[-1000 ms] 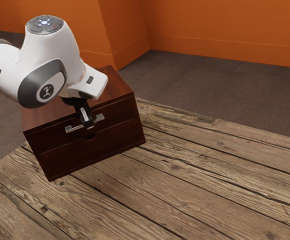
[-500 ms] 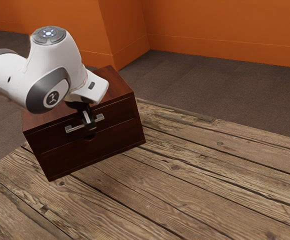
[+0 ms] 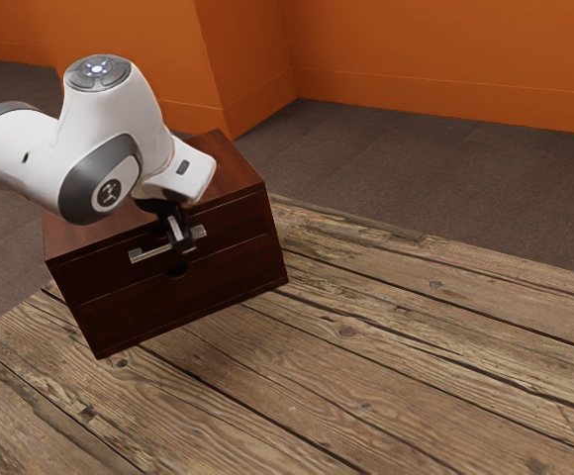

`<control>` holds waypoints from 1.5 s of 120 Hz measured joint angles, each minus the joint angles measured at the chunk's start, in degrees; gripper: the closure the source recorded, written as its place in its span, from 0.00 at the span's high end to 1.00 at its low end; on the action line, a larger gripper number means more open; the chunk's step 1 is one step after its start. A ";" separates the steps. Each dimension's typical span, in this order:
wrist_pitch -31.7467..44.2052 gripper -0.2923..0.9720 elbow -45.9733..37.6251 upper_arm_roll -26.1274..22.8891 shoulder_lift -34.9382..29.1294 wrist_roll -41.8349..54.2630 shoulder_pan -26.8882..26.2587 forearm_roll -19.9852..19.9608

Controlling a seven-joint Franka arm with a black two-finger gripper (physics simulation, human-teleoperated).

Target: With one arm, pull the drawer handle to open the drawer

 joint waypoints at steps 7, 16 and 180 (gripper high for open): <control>0.05 0.40 0.01 0.59 0.00 0.11 -0.04 -0.03; 0.10 0.40 0.00 0.59 0.00 0.23 -0.04 -0.06; 0.18 0.24 -4.54 2.69 -2.16 0.84 0.51 0.15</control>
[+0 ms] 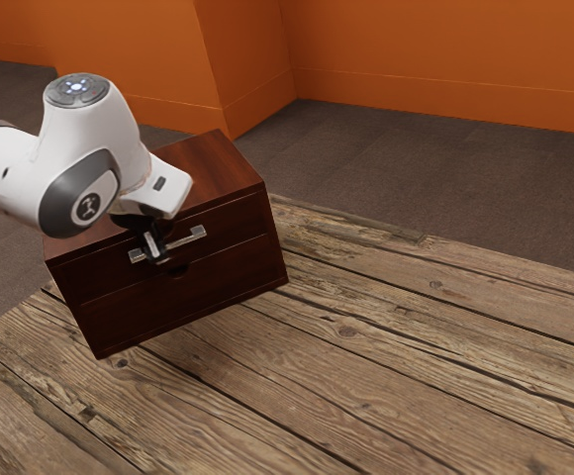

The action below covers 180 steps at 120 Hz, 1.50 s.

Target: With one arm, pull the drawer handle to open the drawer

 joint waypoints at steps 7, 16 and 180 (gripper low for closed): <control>0.00 0.23 -0.07 -0.08 -0.08 0.01 0.18 0.00; 0.01 0.22 -0.32 -0.32 -0.37 0.01 0.27 0.01; 0.25 0.20 -9.59 -5.19 -10.02 0.17 -0.33 -3.08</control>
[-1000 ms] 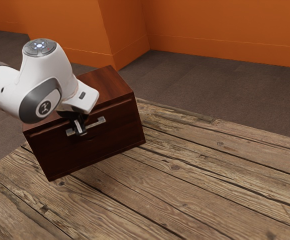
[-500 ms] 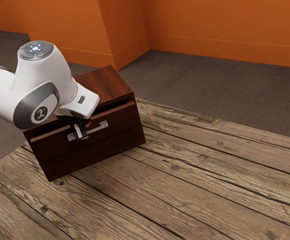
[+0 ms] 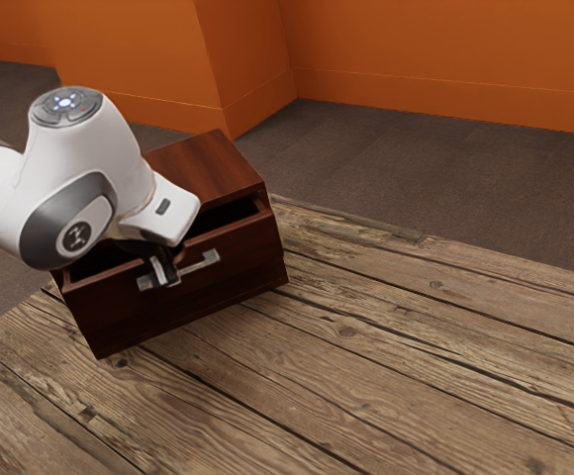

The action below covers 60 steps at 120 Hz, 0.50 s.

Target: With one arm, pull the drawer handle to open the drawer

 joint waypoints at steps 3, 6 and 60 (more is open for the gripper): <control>0.00 0.20 -0.24 -0.14 -0.24 0.02 -0.02 -0.13; 0.00 0.20 -0.46 -0.24 -0.45 0.03 -0.04 -0.26; -0.06 0.21 -4.03 -1.69 -4.50 0.25 -0.04 -1.57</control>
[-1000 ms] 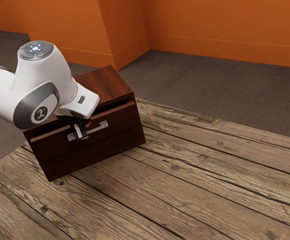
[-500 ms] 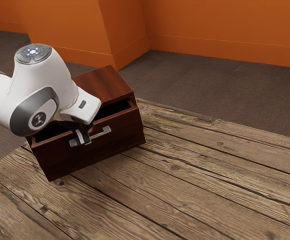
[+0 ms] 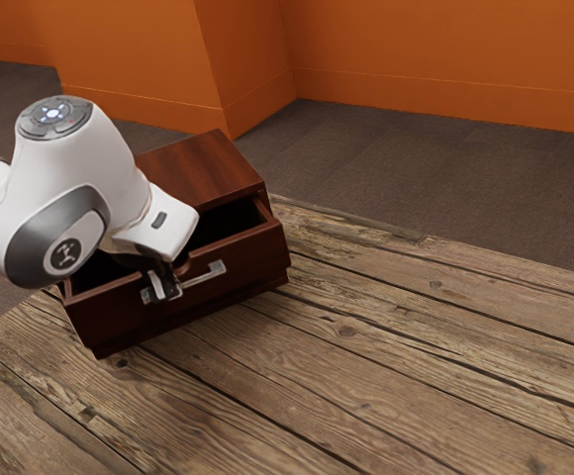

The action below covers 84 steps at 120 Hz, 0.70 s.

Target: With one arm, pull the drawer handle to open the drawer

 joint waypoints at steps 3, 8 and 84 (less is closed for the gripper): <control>-0.01 0.21 -0.11 -0.16 -0.19 0.01 0.01 -0.11; -0.02 0.21 -0.34 -0.49 -0.45 0.02 0.03 -0.26; -0.87 0.21 -4.38 -2.94 -5.50 0.53 -0.08 -3.30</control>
